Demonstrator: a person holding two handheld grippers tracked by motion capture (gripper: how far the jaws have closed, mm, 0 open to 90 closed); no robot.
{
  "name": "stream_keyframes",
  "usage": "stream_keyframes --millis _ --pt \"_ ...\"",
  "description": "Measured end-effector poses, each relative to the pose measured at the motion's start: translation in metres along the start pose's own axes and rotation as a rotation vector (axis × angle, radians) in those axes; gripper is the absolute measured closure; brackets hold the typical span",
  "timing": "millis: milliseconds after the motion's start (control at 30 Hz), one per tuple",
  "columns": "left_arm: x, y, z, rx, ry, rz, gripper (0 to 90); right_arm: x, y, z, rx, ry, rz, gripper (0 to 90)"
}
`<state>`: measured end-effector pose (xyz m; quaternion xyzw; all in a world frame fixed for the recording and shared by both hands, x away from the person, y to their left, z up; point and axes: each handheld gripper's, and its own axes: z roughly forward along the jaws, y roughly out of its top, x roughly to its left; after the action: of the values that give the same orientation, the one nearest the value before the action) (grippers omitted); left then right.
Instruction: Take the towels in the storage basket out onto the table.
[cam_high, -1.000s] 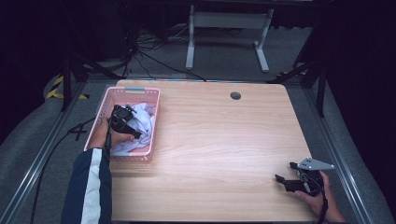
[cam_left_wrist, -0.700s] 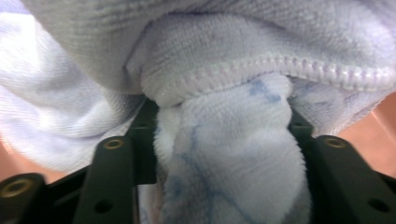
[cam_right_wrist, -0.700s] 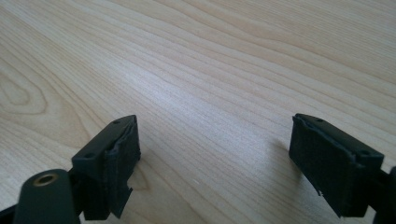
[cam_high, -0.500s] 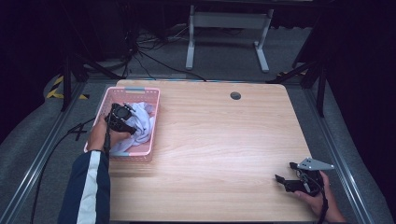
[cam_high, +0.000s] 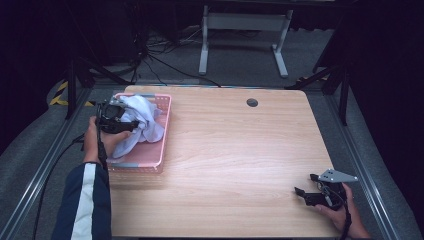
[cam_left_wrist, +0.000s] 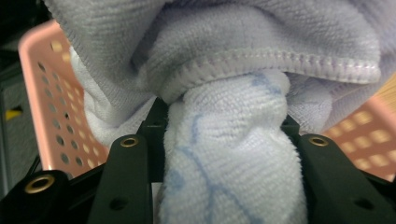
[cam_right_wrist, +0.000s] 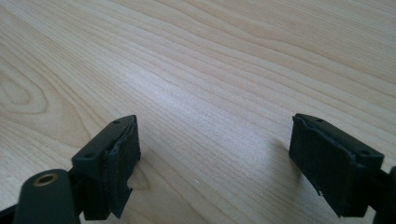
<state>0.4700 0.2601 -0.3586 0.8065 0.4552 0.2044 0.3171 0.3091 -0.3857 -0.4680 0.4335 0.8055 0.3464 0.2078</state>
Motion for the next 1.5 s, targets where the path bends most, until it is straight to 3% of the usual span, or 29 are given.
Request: stream_keyframes --millis 200,367,567,633,700,733,833,1000,1267,1433,1500 --pt "-0.005 0.014 -0.027 -0.098 -0.017 0.006 55.5 0.0 0.0 0.0 0.0 0.0 0.001 16.8" --pt "-0.017 0.027 -0.041 -0.14 -0.035 0.033 55.5 0.0 0.0 0.0 0.001 0.0 0.002 16.8" --pt "-0.036 0.044 -0.051 -0.205 -0.071 0.066 55.4 0.0 0.0 0.0 0.001 -0.001 0.002 16.8" --pt "-0.043 0.049 -0.053 -0.213 -0.097 0.078 55.4 0.0 0.0 0.0 0.001 0.0 0.002 16.8" --pt "-0.049 0.053 -0.053 -0.213 -0.097 0.095 55.4 0.0 0.0 0.0 0.001 0.0 0.002 16.8" --pt "-0.057 0.059 -0.05 -0.231 -0.131 0.097 55.4 0.0 0.0 0.0 0.0 0.0 0.004 16.8" --pt "-0.068 0.066 -0.049 -0.24 -0.149 0.12 55.3 0.0 0.0 0.0 0.001 -0.001 0.002 16.8" --pt "-0.096 0.078 -0.04 -0.27 -0.223 0.154 55.3 0.0 0.0 0.0 0.0 0.0 0.004 16.8" --pt "-0.147 0.086 -0.008 -0.25 -0.351 0.213 55.2 0.001 0.0 0.0 -0.002 0.002 0.009 16.8" --pt "-0.188 0.085 0.016 -0.204 -0.418 0.275 54.8 0.0 0.0 0.0 -0.002 0.0 0.003 16.8" --pt "-0.202 0.082 0.027 -0.17 -0.419 0.324 54.5 0.001 0.0 0.0 -0.001 0.002 0.007 16.8"
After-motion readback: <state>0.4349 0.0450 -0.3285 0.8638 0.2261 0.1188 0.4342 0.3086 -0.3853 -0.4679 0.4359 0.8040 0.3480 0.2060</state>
